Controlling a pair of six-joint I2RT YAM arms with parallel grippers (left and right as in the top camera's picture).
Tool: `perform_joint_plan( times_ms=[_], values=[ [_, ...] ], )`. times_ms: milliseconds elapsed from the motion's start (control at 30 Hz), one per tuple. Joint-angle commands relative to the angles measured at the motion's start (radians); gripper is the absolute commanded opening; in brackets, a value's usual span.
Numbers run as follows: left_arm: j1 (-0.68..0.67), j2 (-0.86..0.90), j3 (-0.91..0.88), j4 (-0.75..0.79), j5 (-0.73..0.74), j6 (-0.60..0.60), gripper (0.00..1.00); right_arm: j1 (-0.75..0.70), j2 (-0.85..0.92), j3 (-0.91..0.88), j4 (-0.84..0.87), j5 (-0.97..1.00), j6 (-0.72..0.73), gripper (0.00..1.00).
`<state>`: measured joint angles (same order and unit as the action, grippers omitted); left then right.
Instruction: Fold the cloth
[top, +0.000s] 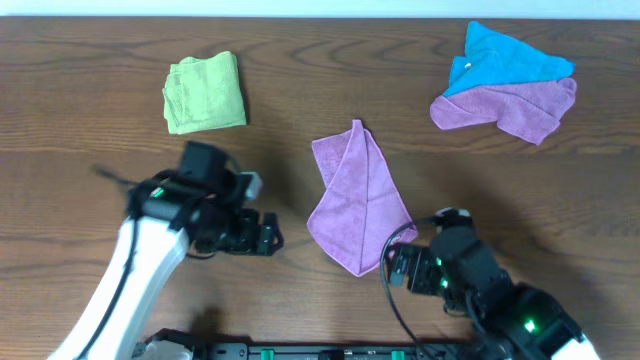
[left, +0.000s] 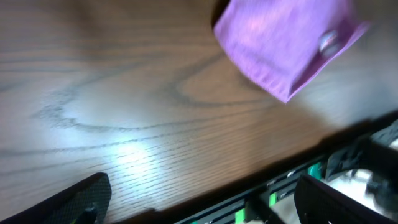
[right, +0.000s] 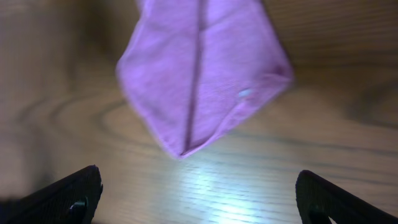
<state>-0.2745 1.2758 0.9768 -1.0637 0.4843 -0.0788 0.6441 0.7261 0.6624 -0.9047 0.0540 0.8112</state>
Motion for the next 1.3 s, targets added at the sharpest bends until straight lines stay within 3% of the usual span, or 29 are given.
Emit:
perform_joint_plan(
  times_ms=[0, 200, 467, 867, 1033, 1100, 1167, 1267],
  values=[
    [-0.044, 0.142, 0.011, 0.068, -0.023, 0.05, 0.96, -0.085, 0.07, 0.011, 0.007, 0.024, 0.006, 0.99],
    [-0.054, 0.323, 0.011, 0.257, 0.047, 0.097, 0.95, -0.148, 0.219, 0.011, 0.16, -0.099, -0.105, 0.99],
    [-0.15, 0.407, 0.012, 0.492, 0.108, 0.109, 0.96, -0.147, 0.291, 0.011, 0.274, -0.171, -0.21, 0.99],
    [-0.222, 0.531, 0.012, 0.582, 0.067, 0.075, 0.95, -0.148, 0.291, 0.011, 0.274, -0.148, -0.301, 0.99],
    [-0.224, 0.576, 0.012, 0.644, 0.117, 0.039, 0.96, -0.148, 0.291, 0.011, 0.274, -0.147, -0.346, 0.99],
    [-0.224, 0.579, 0.012, 0.645, 0.123, 0.026, 1.0, -0.148, 0.291, 0.011, 0.273, -0.143, -0.349, 0.99],
    [-0.224, 0.579, 0.012, 0.631, 0.122, 0.026, 0.68, -0.148, 0.291, 0.011, 0.273, -0.127, -0.35, 0.99],
    [-0.224, 0.579, 0.012, 0.6, 0.11, 0.027, 0.53, -0.148, 0.291, 0.011, 0.274, -0.099, -0.356, 0.99]
  ],
)
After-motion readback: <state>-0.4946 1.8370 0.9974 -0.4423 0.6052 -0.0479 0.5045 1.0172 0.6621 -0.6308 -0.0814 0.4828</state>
